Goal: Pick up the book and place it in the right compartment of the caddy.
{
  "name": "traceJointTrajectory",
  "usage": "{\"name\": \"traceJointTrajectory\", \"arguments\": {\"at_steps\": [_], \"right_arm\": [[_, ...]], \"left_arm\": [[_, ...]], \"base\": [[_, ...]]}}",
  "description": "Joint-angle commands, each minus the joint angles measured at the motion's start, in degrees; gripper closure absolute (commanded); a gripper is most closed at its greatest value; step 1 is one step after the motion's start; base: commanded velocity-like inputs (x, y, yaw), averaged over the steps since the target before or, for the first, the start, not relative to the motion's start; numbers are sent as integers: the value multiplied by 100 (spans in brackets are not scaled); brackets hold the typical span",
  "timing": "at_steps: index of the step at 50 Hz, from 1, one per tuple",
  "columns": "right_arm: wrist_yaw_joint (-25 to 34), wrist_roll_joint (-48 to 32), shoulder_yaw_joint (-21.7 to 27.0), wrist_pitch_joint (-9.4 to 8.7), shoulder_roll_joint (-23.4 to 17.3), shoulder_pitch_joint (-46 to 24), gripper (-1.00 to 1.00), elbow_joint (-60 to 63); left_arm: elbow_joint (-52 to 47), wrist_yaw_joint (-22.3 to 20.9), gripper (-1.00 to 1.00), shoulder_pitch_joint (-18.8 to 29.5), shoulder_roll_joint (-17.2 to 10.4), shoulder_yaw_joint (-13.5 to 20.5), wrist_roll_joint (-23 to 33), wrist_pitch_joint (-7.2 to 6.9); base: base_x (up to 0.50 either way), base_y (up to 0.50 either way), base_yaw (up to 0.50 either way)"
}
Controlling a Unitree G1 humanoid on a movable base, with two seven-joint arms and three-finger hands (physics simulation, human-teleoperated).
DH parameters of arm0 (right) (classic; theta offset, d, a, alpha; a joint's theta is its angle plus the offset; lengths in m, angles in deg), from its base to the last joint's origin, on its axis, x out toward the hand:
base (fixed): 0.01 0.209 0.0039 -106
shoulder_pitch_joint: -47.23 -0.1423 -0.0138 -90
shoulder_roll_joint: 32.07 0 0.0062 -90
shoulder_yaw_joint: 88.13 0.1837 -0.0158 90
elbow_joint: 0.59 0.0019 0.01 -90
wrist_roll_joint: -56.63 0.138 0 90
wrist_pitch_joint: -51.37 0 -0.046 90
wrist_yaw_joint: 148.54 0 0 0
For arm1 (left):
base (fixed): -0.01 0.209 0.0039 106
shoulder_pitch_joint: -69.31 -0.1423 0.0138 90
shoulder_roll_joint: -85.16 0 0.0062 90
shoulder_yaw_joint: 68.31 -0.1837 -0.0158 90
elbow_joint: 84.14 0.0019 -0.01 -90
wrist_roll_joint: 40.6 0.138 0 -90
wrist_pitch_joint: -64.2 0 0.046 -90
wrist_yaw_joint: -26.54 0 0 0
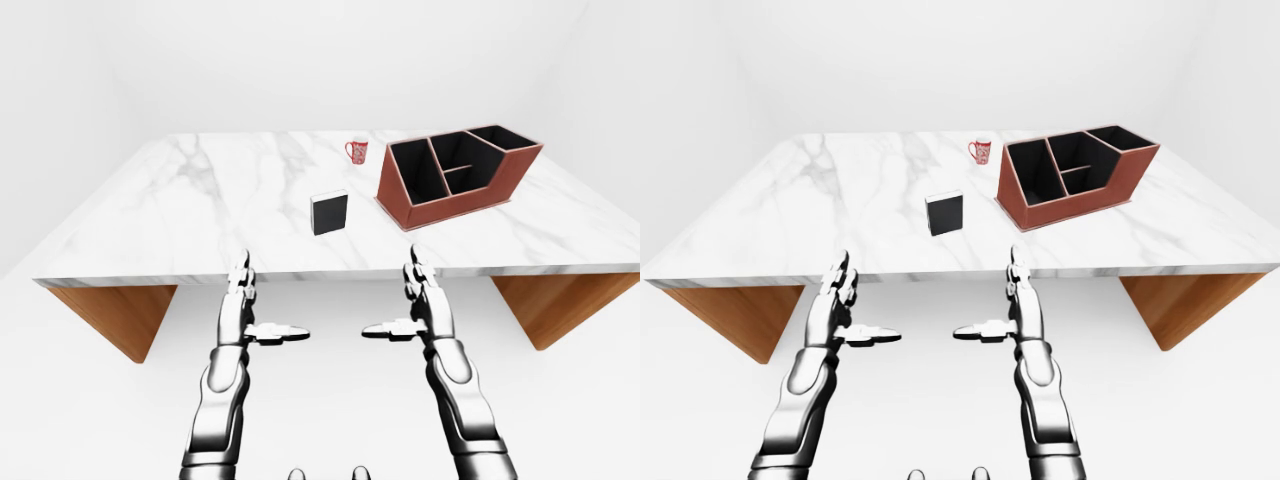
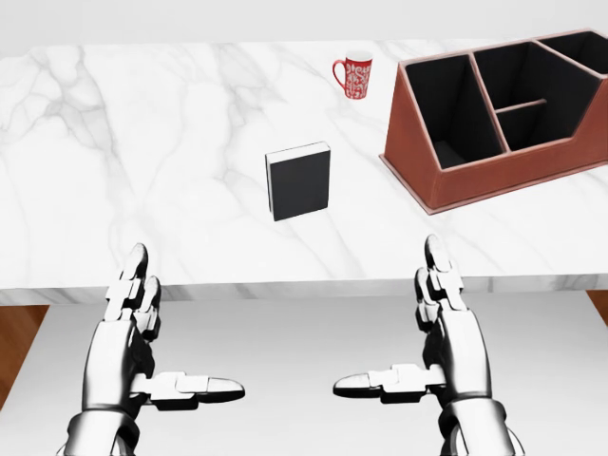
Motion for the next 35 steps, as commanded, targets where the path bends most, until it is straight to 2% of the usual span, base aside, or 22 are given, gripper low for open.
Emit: {"name": "traceJointTrajectory", "arguments": {"at_steps": [1, 12, 16, 27, 35], "right_arm": [[217, 117, 148, 52, -77, -85, -100, -114], [176, 117, 158, -6, -68, -31, -100, -4], [157, 140, 183, 57, -71, -67, -100, -96], [119, 63, 151, 91, -72, -35, -100, -53], [104, 34, 148, 149, -73, -62, -100, -135]], "left_arm": [[57, -137, -100, 67, -75, 140, -66, -78], [33, -163, -100, 0, -68, 114, -29, -46], [13, -161, -100, 19, -67, 115, -27, -99], [55, -175, -100, 4, -70, 115, -18, -52], [72, -181, -100, 27, -76, 126, -21, -65]], "base": [[0, 0, 0], [0, 0, 0], [0, 0, 0], [0, 0, 0], [0, 0, 23]]}}
